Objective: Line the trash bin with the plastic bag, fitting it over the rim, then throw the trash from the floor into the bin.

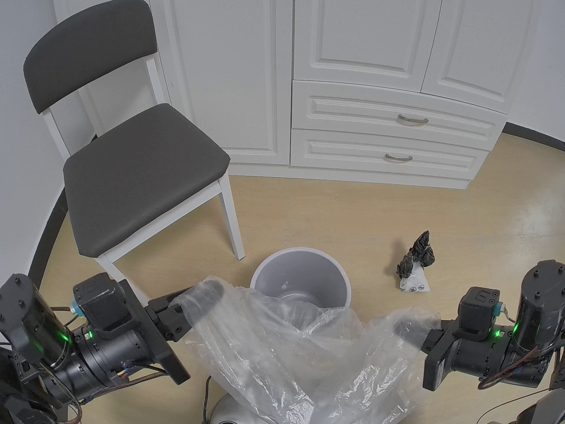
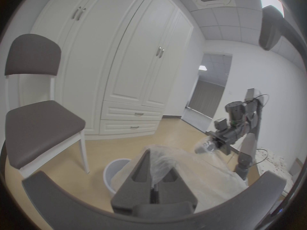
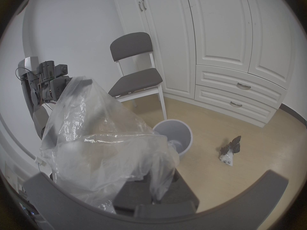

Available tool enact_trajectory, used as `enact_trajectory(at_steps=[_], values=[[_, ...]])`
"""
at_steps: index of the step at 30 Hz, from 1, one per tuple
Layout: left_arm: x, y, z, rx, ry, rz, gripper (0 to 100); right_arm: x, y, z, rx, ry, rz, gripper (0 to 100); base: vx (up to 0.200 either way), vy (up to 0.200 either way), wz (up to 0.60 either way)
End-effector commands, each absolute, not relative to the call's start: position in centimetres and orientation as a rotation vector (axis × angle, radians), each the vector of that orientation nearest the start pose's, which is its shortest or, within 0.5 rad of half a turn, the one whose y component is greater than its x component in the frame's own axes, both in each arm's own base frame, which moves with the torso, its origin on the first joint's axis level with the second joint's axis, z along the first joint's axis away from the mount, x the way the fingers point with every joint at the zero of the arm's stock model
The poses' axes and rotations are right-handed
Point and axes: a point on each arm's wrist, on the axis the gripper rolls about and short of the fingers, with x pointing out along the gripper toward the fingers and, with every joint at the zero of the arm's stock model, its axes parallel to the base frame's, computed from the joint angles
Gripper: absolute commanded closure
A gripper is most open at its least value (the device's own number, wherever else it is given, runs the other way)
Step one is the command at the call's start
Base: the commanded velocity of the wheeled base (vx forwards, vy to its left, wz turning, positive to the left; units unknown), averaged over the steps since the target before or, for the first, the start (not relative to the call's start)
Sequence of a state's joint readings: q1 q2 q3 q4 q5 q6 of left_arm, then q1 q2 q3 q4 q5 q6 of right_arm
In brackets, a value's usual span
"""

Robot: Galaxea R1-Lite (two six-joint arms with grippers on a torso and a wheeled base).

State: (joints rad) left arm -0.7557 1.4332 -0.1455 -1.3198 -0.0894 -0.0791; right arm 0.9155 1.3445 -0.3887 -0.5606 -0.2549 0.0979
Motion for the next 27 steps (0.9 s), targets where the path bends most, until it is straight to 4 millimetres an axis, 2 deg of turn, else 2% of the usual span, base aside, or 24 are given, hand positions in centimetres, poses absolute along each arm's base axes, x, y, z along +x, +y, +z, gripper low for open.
enact_trajectory(at_steps=[1,9,19,20,27], values=[[13.8,-13.5,14.0,-0.065,0.061,-0.762,100,12.6,14.6,14.9,-0.139,0.391,0.603,100,0.0,0.0,0.0],[13.7,-13.2,14.5,-0.074,0.038,-0.72,100,13.2,14.0,15.4,-0.13,0.357,0.512,100,0.0,0.0,0.0],[14.1,-12.1,14.9,-0.068,0.014,-0.667,100,13.4,13.6,15.7,-0.124,0.343,0.491,100,0.0,0.0,0.0],[14.4,-11.4,14.7,-0.028,0.009,-0.63,100,13.5,13.1,16.0,-0.132,0.324,0.473,100,0.0,0.0,0.0],[14.6,-10.0,13.9,0.087,0.007,-0.568,100,13.3,12.1,16.4,-0.152,0.295,0.453,100,0.0,0.0,0.0]])
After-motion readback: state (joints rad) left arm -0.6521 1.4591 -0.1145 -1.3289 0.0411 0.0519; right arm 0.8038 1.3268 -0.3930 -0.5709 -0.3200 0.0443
